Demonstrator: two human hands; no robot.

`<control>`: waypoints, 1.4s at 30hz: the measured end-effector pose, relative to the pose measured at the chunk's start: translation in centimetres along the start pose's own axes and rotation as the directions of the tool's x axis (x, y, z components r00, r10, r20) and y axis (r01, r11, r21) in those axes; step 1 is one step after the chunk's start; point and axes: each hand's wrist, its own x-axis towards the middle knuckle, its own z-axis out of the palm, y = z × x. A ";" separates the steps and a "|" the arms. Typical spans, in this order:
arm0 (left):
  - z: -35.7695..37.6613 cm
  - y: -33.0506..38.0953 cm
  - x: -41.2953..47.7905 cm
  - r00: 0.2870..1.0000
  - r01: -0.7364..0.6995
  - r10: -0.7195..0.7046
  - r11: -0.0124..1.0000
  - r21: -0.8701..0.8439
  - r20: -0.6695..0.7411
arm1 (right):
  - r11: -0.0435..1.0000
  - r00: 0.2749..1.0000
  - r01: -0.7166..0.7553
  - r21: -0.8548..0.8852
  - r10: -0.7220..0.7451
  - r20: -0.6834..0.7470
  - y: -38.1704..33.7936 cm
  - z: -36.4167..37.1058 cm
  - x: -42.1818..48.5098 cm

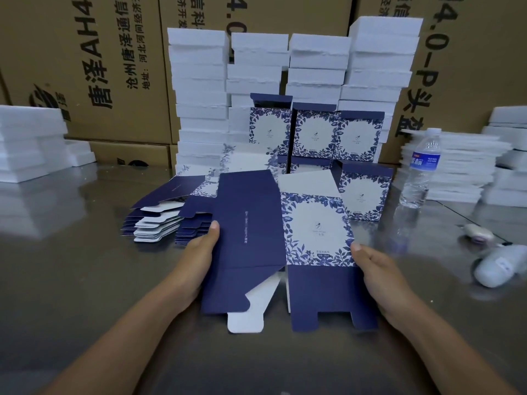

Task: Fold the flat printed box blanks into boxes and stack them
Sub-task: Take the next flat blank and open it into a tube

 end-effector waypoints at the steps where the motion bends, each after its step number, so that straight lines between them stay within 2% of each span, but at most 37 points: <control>1: -0.1 0.1 -0.1 1.000 0.000 0.000 1.000 -0.008 -0.017 | 1.000 1.000 0.001 -0.004 -0.001 0.015 -0.1 0.0 -0.1; 5: -0.2 0.2 -0.3 0.999 0.026 -0.027 1.000 -0.013 -0.037 | 0.999 0.998 -0.035 0.029 0.033 0.046 -0.2 0.0 -0.1; 8: -0.2 0.1 -0.3 0.999 0.034 -0.034 0.999 -0.003 -0.013 | 0.993 0.996 -0.085 0.077 0.083 0.019 -0.5 0.0 0.0; 11: 0.0 0.0 -0.3 0.999 0.023 -0.024 0.999 0.047 0.033 | 0.995 0.996 -0.094 0.033 0.094 -0.009 -0.4 -0.1 0.1; 17: -0.1 0.3 -0.4 0.999 0.028 -0.026 0.999 -0.043 0.032 | 0.997 0.996 -0.077 0.003 0.077 0.038 -0.5 0.3 -0.1; 20: -0.2 0.4 -0.4 0.999 0.026 -0.028 0.996 -0.080 -0.025 | 0.998 0.996 -0.068 -0.007 0.068 0.053 -0.6 0.4 -0.3; 23: -0.3 0.3 -0.4 0.997 0.027 -0.030 0.999 -0.041 -0.072 | 0.998 0.998 -0.068 -0.009 0.068 0.009 -0.6 0.5 -0.1; 26: -0.3 0.2 -0.5 0.998 0.030 -0.031 0.999 -0.018 -0.056 | 0.995 0.995 -0.082 0.061 0.084 -0.043 -0.5 0.3 0.3; 29: -0.3 0.2 -0.6 0.999 0.037 -0.037 0.999 0.011 -0.024 | 0.997 0.992 -0.069 0.039 0.073 -0.103 -0.7 0.2 0.1; 36: -0.4 0.5 -0.5 0.999 0.045 -0.045 0.998 -0.042 -0.002 | 0.992 0.996 -0.078 0.094 0.083 -0.044 -0.8 0.1 -0.1; 42: -0.5 0.0 -0.7 0.995 0.064 -0.064 0.998 0.008 0.081 | 0.982 0.977 -0.140 0.129 0.158 -0.141 -1.8 -0.1 -0.1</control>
